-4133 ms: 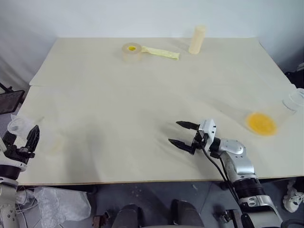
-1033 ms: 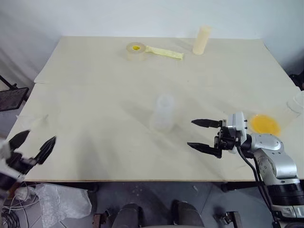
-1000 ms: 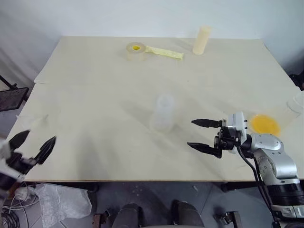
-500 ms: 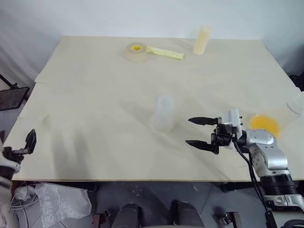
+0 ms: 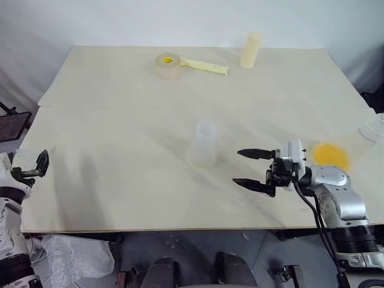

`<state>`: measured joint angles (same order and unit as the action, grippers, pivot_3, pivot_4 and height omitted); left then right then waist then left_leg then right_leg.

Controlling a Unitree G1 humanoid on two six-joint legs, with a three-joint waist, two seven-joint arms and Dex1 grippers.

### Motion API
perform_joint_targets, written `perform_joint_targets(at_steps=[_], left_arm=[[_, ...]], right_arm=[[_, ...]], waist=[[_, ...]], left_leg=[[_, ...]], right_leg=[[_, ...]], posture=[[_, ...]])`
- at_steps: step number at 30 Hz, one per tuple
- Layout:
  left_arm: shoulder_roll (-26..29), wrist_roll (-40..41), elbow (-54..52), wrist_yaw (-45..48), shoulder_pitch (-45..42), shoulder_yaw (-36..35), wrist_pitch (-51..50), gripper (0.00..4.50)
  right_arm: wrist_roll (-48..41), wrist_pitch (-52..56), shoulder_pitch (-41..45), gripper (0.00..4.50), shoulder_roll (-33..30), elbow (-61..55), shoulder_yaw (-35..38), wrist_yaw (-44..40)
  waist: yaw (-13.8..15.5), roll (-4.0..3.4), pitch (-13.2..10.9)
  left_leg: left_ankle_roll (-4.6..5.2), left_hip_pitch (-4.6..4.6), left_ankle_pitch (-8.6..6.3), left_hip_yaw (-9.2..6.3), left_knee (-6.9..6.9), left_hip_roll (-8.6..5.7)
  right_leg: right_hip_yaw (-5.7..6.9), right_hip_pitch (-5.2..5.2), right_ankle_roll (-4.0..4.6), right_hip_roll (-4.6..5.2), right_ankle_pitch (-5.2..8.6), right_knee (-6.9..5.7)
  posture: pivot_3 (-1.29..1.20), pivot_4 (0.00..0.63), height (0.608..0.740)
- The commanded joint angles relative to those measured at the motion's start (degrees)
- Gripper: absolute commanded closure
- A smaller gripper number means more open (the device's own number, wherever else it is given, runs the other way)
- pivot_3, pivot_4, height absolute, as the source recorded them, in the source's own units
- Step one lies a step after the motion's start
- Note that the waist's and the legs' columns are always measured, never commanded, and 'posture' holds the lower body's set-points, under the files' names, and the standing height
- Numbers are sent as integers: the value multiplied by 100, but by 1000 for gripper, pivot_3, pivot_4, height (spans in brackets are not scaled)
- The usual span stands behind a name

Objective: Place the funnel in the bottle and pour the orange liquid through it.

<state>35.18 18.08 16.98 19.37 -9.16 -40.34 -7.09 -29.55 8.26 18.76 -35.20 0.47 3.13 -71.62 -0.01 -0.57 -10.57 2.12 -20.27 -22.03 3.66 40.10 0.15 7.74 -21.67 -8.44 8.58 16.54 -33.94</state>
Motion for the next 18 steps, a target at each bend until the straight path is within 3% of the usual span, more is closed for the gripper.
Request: perform_joint_targets(at_steps=[1, 6, 9, 18], left_arm=[[163, 97, 107, -95, -128, -25, -58, 67], [246, 11, 455, -196, -366, 85, -91, 67], [253, 60, 496, -192, -461, 138, -140, 640], [361, 368, -217, 3, -123, 75, -789, 3518]], right_arm=[[-120, 3, -49, 0, -126, -220, 219, 10], [-115, -33, -64, 0, -132, -201, 239, -13], [-86, -74, -63, 0, -123, -178, 245, -31], [-40, -103, -88, 0, -90, -233, 258, 86]], waist=[[3, 1, 0], [0, 1, 1], [-2, 2, 1], [-7, 2, 1]], left_leg=[[0, 1, 0, 0, 1, 0], [0, 1, 0, 0, 1, -3], [0, 1, 0, 0, 1, -4], [0, 1, 0, 0, 1, 2]], right_leg=[[0, 0, 0, 0, 0, -1], [1, 0, 0, -1, 0, -2], [0, 0, 0, -1, 0, -2], [0, 0, 0, -1, 0, -3]], posture=[[0, 150, 740], [0, 150, 740], [0, 150, 740], [0, 150, 740]])
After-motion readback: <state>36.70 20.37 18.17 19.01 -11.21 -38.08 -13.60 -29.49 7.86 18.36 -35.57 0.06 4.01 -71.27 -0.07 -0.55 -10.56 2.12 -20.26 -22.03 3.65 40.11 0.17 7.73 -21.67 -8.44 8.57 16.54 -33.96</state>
